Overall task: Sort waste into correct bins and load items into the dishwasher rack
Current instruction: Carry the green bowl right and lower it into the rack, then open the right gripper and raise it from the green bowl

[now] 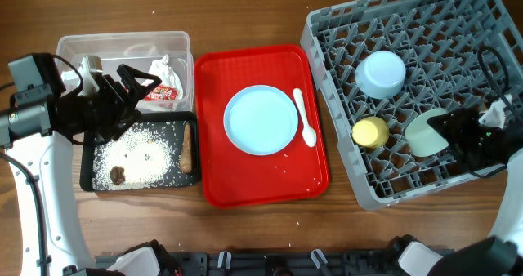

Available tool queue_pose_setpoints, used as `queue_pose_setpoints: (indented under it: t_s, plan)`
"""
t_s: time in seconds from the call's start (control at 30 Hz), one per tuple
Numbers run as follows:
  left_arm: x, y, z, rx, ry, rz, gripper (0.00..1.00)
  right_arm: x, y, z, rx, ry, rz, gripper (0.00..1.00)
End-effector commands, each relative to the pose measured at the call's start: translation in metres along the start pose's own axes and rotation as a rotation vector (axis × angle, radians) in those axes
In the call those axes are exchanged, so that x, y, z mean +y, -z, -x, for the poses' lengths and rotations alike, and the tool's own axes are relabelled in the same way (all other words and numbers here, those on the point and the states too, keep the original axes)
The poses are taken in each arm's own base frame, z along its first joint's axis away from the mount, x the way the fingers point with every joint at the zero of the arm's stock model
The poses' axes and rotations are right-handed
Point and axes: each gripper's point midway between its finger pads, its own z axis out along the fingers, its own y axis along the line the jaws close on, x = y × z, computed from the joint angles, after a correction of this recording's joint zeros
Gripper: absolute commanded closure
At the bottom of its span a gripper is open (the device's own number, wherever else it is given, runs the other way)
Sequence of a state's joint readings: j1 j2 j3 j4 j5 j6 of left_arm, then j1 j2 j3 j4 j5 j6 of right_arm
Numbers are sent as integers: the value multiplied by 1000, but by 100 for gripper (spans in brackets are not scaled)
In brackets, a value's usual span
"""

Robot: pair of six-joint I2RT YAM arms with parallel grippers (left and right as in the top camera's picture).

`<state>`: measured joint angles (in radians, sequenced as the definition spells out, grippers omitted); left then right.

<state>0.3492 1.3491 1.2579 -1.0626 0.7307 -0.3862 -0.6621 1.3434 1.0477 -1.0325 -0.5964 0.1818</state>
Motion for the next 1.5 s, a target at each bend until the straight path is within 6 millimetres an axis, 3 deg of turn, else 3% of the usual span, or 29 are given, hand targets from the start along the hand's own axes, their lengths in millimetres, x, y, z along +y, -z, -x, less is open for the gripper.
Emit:
queue_pose_setpoints:
  t_s: [0.0, 0.13, 0.4, 0.47, 0.57, 0.7, 0.93, 1.13, 1.23, 1.33, 1.4, 1.47]
  plan:
    - [-4, 6, 2, -22, -26, -9, 0, -15, 20, 8, -119, -6, -132, 47]
    - [-4, 6, 2, -22, -26, -9, 0, -7, 30, 10, -166, 17, -118, 37]
    - [-4, 6, 2, -22, -26, -9, 0, 4, 35, 10, -184, 35, -78, 38]
    - [-4, 6, 2, -22, -26, -9, 0, 20, 36, 12, -189, 85, 10, 47]
    - [-4, 6, 2, -22, -26, -9, 0, 23, 36, 18, -212, 108, 14, 76]
    - [-4, 6, 2, -22, -26, -9, 0, 8, 24, 15, -200, 92, -22, 82]
    - [-4, 6, 2, -22, -26, -9, 0, -26, -16, 5, -118, 9, -63, 78]
    - [-4, 6, 2, -22, -26, -9, 0, -55, -6, 3, -153, -109, -240, 76]
    - [-4, 6, 2, -22, -26, -9, 0, -23, 6, 12, -191, -36, -152, 75]
    - [-4, 6, 2, -22, -26, -9, 0, 49, 24, 16, -200, 177, 56, 73]
    - [-4, 6, 2, -22, -26, -9, 0, 96, 29, 6, -182, 374, 141, 70]
    - [-4, 6, 2, -22, -26, -9, 0, 126, 20, -12, -151, 557, 162, 68]
